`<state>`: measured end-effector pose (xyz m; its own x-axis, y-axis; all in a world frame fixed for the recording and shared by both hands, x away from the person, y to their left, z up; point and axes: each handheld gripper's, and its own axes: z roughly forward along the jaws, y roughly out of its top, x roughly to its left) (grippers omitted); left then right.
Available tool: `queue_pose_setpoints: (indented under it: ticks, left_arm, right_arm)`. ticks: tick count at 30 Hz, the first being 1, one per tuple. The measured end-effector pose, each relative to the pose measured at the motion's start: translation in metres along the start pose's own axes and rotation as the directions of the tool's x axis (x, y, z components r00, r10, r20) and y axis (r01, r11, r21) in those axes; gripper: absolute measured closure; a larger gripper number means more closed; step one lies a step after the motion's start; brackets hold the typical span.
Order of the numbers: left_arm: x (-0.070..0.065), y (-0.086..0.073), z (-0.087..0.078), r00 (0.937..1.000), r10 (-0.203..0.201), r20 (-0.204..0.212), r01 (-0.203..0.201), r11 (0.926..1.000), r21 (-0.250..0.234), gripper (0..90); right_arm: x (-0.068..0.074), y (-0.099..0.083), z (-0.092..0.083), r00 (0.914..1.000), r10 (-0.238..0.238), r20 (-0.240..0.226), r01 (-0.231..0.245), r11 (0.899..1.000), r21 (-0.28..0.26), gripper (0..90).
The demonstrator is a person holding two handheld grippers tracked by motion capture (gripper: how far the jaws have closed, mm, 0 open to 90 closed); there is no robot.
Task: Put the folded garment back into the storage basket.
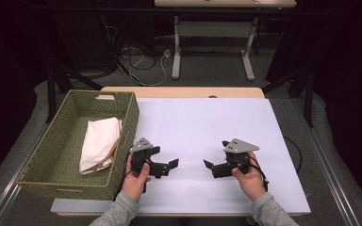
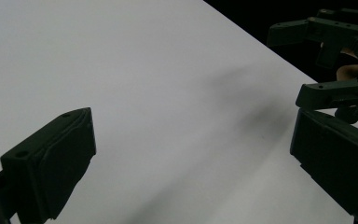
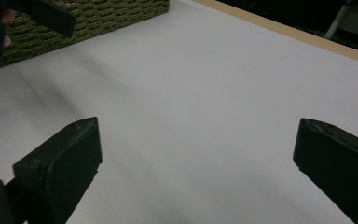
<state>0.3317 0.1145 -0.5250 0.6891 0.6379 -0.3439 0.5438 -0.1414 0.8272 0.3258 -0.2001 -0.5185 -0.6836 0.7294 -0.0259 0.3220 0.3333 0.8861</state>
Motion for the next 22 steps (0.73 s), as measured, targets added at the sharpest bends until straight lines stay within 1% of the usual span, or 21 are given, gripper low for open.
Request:
queue_pose_setpoints:
  ticks: [1, 2, 3, 4, 6, 7, 11, 12, 13, 17, 18, 22]
  left_arm:
    - [0.001, -0.001, 0.001, 1.0, -0.001, -0.002, 0.001, 1.0, 0.002, 0.3]
    - [0.001, -0.001, 0.001, 1.0, -0.006, -0.002, 0.006, 1.0, 0.006, 0.3]
    - [0.001, -0.002, 0.001, 0.9998, -0.02, -0.002, 0.02, 0.9998, 0.001, 0.3]
    - [0.001, -0.002, 0.001, 0.9997, -0.023, -0.002, 0.023, 0.9997, -0.005, 0.3]
    - [0.002, -0.002, 0.002, 0.9998, -0.02, -0.006, 0.02, 0.9998, -0.004, 0.3]
    - [0.002, -0.003, 0.002, 0.9999, -0.007, -0.013, 0.007, 1.0, -0.003, 0.3]
    - [0.005, -0.005, 0.005, 0.9996, -0.016, -0.022, 0.016, 0.9999, 0.003, 0.3]
    - [0.005, -0.006, 0.006, 0.9996, -0.018, -0.024, 0.018, 0.9998, 0.011, 0.3]
    - [0.005, -0.007, 0.008, 0.9994, -0.028, -0.022, 0.028, 0.9995, 0.014, 0.3]
    - [0.004, -0.009, 0.011, 0.9991, -0.035, -0.025, 0.036, 0.9992, 0.018, 0.3]
    - [0.005, -0.009, 0.01, 0.9994, -0.024, -0.026, 0.024, 0.9994, 0.025, 0.3]
    - [0.004, -0.009, 0.01, 0.9995, -0.016, -0.028, 0.017, 0.9995, 0.026, 0.3]
  right_arm:
    - [-0.001, -0.001, 0.0, 1.0, -0.004, 0.001, 0.004, 1.0, 0.001, 0.6]
    - [-0.001, -0.002, 0.0, 1.0, 0.002, 0.003, -0.002, 1.0, -0.006, 0.6]
    - [-0.002, -0.003, -0.001, 1.0, 0.007, 0.006, -0.007, 1.0, 0.0, 0.6]
    - [-0.003, -0.004, -0.001, 0.9998, 0.013, 0.012, -0.013, 1.0, -0.001, 0.5]
    - [-0.005, -0.005, 0.0, 0.9997, 0.02, 0.013, -0.02, 1.0, 0.0, 0.4]
    - [-0.006, -0.006, 0.0, 0.9996, 0.024, 0.018, -0.024, 1.0, 0.005, 0.0]
    - [-0.01, -0.009, 0.001, 0.9985, 0.052, 0.013, -0.053, 0.999, 0.01, 0.0]
    - [-0.011, -0.01, 0.001, 0.9982, 0.059, 0.012, -0.059, 0.998, 0.006, 0.0]
    - [-0.011, -0.01, 0.001, 0.9978, 0.066, 0.011, -0.066, 0.998, 0.006, 0.0]
    - [-0.011, -0.012, 0.002, 0.9969, 0.077, 0.013, -0.078, 0.997, 0.021, 0.0]
    - [-0.011, -0.012, 0.003, 0.9969, 0.078, 0.013, -0.078, 0.997, 0.022, 0.0]
    - [-0.011, -0.012, 0.003, 0.997, 0.076, 0.011, -0.076, 0.997, 0.022, 0.0]
